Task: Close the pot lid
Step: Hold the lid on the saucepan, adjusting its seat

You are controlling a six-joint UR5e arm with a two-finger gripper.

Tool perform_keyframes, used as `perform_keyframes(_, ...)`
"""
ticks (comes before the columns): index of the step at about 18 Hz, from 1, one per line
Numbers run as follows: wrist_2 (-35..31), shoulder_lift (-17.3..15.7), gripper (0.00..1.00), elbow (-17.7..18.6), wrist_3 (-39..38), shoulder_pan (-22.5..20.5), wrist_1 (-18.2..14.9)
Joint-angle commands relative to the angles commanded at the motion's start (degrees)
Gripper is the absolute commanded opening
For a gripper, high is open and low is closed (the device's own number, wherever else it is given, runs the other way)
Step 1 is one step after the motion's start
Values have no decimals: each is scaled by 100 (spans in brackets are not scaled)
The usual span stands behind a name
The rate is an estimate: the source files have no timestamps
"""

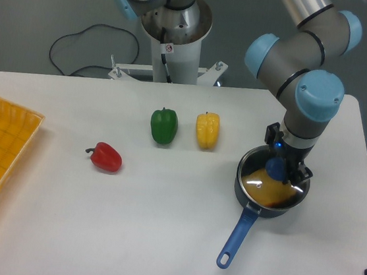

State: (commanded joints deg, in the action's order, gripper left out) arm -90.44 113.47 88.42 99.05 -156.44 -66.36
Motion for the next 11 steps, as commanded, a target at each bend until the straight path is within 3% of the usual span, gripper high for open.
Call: perform_keyframes(11,0,17,64,17,97,-9,0)
